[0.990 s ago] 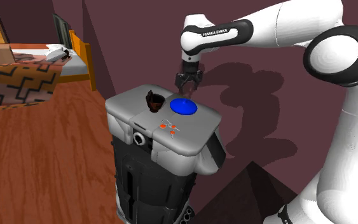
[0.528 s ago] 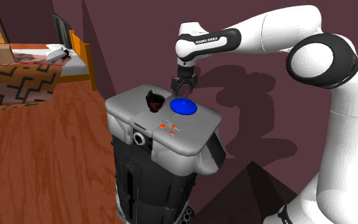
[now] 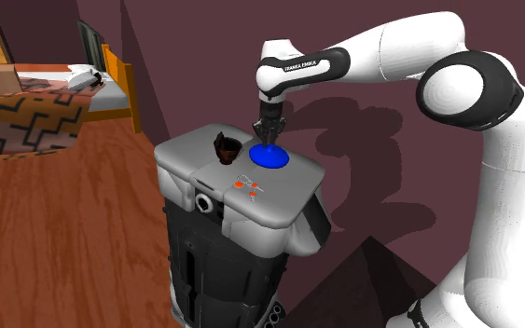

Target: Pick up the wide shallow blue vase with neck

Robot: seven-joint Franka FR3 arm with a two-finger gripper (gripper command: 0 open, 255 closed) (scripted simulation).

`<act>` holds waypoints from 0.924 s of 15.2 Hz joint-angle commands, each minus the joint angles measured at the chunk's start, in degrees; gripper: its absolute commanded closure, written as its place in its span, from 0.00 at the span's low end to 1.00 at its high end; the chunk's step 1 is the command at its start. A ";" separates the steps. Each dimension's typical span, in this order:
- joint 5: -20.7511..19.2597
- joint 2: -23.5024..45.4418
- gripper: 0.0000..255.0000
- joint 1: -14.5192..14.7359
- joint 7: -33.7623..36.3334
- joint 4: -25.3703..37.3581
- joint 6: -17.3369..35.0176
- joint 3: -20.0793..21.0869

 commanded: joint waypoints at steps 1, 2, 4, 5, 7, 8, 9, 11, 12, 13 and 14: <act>-0.01 0.03 1.00 -0.01 0.01 -0.06 0.01 -0.01; -0.01 0.04 1.00 -0.02 0.00 -0.05 0.02 -0.02; -0.01 0.01 1.00 -0.01 0.02 -0.12 0.05 -0.01; -0.01 0.03 1.00 -0.02 0.00 -0.09 0.05 -0.02; 0.01 -0.19 1.00 -0.01 -0.06 0.38 -0.64 -0.01; 0.04 -0.39 1.00 0.00 -0.12 0.86 -1.32 0.00; 0.06 -0.57 1.00 0.00 -0.19 1.35 -1.99 0.00; 0.10 -0.88 1.00 0.02 -0.31 2.44 -3.38 0.01; 0.12 -1.02 1.00 0.02 -0.38 2.99 -4.08 0.02; 0.14 -1.16 1.00 0.03 -0.44 3.56 -4.78 0.02; 0.16 -1.28 1.00 0.04 -0.50 4.15 -5.49 0.02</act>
